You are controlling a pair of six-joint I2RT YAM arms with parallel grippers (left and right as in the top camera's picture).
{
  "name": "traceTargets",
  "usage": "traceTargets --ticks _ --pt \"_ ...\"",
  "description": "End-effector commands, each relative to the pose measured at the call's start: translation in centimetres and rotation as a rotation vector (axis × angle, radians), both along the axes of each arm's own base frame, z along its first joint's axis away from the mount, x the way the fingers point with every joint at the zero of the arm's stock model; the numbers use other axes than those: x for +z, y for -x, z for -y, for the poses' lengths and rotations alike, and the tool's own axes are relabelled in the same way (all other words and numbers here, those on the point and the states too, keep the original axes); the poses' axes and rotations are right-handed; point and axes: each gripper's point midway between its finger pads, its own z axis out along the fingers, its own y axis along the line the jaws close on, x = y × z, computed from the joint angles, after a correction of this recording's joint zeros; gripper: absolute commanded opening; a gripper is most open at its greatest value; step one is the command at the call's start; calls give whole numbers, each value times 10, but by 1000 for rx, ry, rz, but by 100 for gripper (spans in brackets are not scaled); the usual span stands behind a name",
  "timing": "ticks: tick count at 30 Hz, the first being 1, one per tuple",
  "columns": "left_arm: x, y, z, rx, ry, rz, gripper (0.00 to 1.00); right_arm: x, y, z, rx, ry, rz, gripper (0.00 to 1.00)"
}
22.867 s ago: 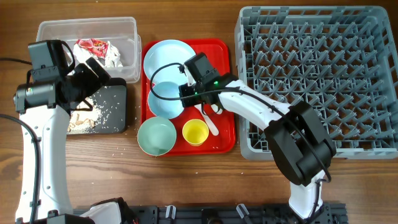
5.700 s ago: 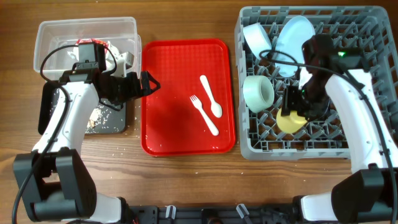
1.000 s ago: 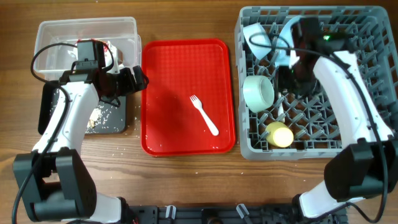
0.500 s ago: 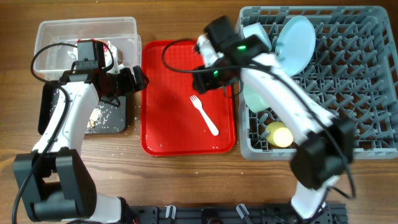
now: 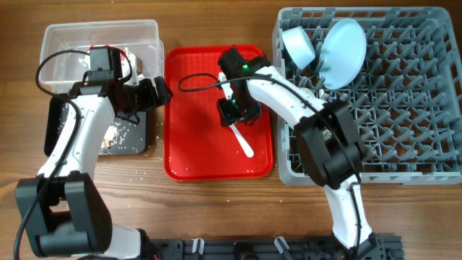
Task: Sort waste into correct bins and load items into the dishwasher rack
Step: 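Return the right gripper to the red tray and grasp the white fork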
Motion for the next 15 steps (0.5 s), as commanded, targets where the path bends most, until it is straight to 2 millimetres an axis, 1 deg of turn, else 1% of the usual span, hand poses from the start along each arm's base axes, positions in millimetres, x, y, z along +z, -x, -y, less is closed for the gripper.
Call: traceTargets --ticks 1,5,6,7,10,12,14,15 --pt "8 -2 -3 15 -3 22 100 -17 0 3 -23 14 -37 38" --pt "8 -2 -3 15 -3 22 100 -17 -3 5 -45 10 -39 20" --pt "8 -2 -3 15 -3 22 100 -17 -3 5 -45 10 -39 9" --pt "8 -2 -3 16 -3 23 100 -17 -3 4 -47 10 -40 4" --pt "8 -2 -3 15 -3 23 100 -16 -4 4 -52 10 -39 4" --pt "8 -2 -3 15 -3 22 100 -12 -5 4 -53 5 -34 4" --pt "8 -2 -3 15 -3 22 100 6 -9 1 -41 -8 -8 4" --pt "8 -2 -3 15 -3 22 100 25 -13 0 -20 -26 21 4"
